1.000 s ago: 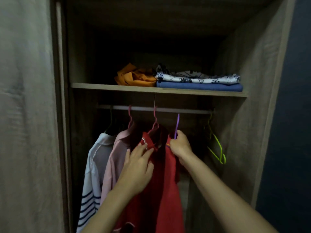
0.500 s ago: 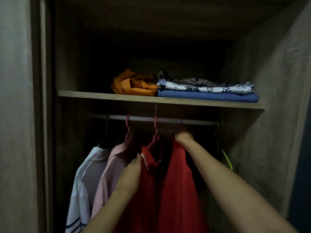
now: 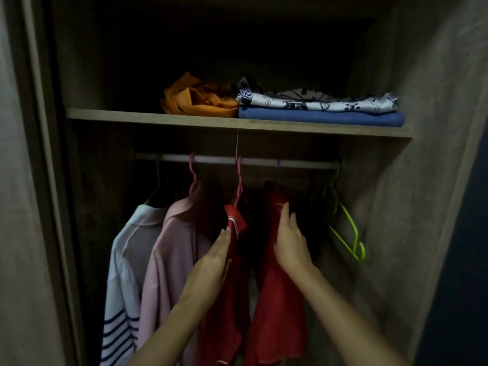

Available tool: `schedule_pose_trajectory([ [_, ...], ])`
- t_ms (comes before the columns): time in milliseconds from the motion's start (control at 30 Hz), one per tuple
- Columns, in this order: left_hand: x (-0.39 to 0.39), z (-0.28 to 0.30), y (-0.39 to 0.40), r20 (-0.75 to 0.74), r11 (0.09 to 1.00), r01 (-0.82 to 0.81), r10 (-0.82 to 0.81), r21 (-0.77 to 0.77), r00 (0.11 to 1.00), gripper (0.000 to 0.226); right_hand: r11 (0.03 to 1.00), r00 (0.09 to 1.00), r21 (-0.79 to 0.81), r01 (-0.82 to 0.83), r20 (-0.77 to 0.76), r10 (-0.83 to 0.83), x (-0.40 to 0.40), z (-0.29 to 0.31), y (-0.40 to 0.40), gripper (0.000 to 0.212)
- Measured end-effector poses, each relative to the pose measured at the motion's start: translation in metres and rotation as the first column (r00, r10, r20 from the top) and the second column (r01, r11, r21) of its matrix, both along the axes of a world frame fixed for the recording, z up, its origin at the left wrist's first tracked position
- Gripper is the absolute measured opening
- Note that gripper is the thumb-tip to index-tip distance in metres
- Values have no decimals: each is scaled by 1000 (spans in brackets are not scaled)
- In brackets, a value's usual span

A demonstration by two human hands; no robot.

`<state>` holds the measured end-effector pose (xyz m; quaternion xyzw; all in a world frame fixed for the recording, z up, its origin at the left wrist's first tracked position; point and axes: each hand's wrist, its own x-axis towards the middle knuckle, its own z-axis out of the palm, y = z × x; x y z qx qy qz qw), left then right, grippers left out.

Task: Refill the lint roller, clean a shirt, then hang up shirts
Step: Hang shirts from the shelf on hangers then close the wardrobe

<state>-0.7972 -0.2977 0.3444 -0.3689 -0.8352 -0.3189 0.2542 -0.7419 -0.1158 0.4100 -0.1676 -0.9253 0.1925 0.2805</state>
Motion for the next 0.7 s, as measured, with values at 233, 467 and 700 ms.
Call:
schedule_pose_trajectory([
  [233, 15, -4, 6, 3, 1000, 9, -9, -24, 1000, 100, 999, 998, -5, -38, -48, 38, 41, -48, -3, 95],
  [467, 48, 107, -26, -358, 947, -28, 148, 321, 922, 60, 974, 892, 165, -154, -401, 209, 64, 75, -40, 57],
  [700, 25, 297, -70, -372, 935, -177, 290, 309, 882, 48, 866, 703, 397, -304, -521, 485, 28, 232, -102, 41],
])
